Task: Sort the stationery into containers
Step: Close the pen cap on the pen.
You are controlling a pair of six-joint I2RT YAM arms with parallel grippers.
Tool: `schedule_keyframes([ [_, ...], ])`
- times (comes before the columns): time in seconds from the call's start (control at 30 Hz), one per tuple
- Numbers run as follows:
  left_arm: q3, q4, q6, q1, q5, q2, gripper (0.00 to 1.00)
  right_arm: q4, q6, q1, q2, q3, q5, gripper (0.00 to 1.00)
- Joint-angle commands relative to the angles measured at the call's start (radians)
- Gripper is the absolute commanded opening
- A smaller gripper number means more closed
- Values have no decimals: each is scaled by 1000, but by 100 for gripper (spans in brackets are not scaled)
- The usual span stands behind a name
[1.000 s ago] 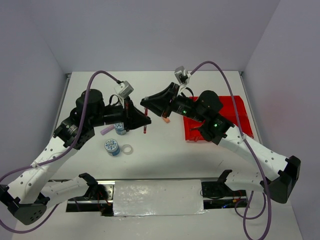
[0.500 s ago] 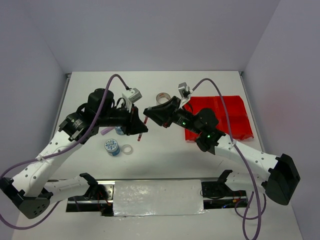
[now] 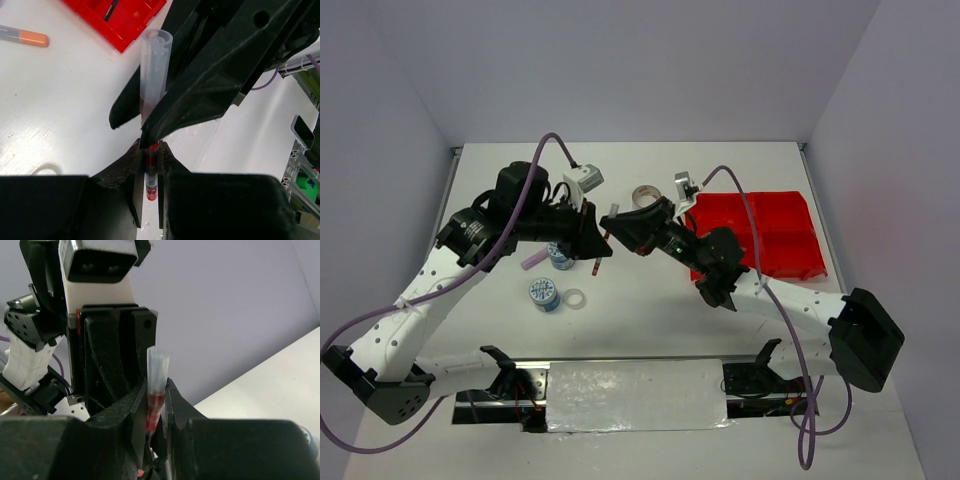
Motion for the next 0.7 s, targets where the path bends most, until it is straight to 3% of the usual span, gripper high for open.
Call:
schedule_keyframes([
  [0.0, 193, 652, -36, 48, 7, -24, 0, -383, 0, 129, 122, -138, -343, 0],
  [0.27, 200, 574, 21, 71, 78, -6, 0, -446, -21, 136, 76, -137, -311, 0],
  [0.5, -82, 652, -52, 69, 86, -166, 0, -653, -145, 119, 10, 58, -285, 0],
  [0.6, -116, 669, -68, 69, 49, -219, 0, -722, -200, 113, 25, 125, -312, 1],
  [0.67, -117, 665, -65, 69, 17, -243, 0, -768, -243, 113, 34, 162, -327, 7],
])
